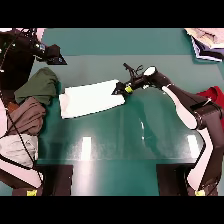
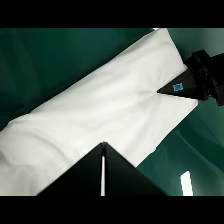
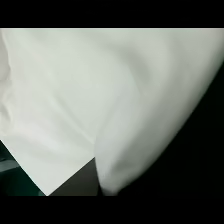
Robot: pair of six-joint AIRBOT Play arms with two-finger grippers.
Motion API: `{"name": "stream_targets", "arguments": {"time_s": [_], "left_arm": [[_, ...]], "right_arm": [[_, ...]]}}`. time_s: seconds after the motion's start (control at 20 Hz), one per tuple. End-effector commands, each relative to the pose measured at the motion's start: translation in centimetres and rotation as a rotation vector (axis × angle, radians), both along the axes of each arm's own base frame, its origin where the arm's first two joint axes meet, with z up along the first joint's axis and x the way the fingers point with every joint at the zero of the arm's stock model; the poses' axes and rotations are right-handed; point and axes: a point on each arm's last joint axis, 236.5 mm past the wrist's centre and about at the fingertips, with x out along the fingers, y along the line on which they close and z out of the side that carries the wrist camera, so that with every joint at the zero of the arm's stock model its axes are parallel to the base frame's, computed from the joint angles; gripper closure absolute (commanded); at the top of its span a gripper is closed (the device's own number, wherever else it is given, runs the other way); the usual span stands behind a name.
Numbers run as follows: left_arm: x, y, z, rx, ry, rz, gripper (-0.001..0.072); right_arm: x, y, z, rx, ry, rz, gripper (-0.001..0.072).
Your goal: Fold the shirts.
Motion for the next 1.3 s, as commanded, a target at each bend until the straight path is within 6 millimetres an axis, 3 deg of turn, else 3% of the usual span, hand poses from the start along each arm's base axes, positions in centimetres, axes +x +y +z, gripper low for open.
{"name": "stream_targets", "arguments": {"time_s": [0.0,0.05,0.15,0.35,0.5,0.7,0.8,0.9,1.0,1.25], "left_arm": [[-0.5,0.0,-0.2,0.006,0.017,-0.017,0.0683],[-0.8,0.0,-0.3,0.007,0.028,-0.024,0.0683],[-1.4,0.0,-0.5,0.011,0.049,-0.038,0.0683],[-1.5,0.0,-0.5,0.011,0.052,-0.04,0.0683],[-1.5,0.0,-0.5,0.01,0.054,-0.039,0.0684],[-1.6,-0.6,-0.1,-0.018,0.057,-0.038,0.0683],[-1.7,-1.0,-0.2,-0.019,0.061,-0.041,0.0683],[-1.8,-2.0,-0.1,-0.018,0.057,-0.061,0.0684],[-1.6,-3.2,0.0,-0.021,0.037,-0.072,0.0684],[-1.4,-5.1,0.3,-0.028,0.005,-0.092,0.0683]], "right_arm": [[0.8,0.8,2.4,0.028,-0.102,0.05,0.0692],[1.4,-0.1,3.5,0.019,-0.131,0.052,0.0694],[3.0,-4.5,5.6,-0.068,-0.206,0.03,0.0695],[4.8,-19.4,9.7,-0.287,-0.245,-0.111,0.0695],[5.2,-31.3,14.1,-0.36,-0.268,-0.341,0.0695],[2.1,-46.4,17.2,-0.506,-0.236,-0.667,0.0695],[-0.3,-52.0,18.3,-0.536,-0.207,-0.81,0.0695],[-2.5,-55.5,19.2,-0.545,-0.186,-0.905,0.0695],[-4.2,-57.4,20.1,-0.553,-0.18,-0.959,0.0695],[-6.6,-57.8,23.3,-0.562,-0.203,-1.021,0.0695]]}}
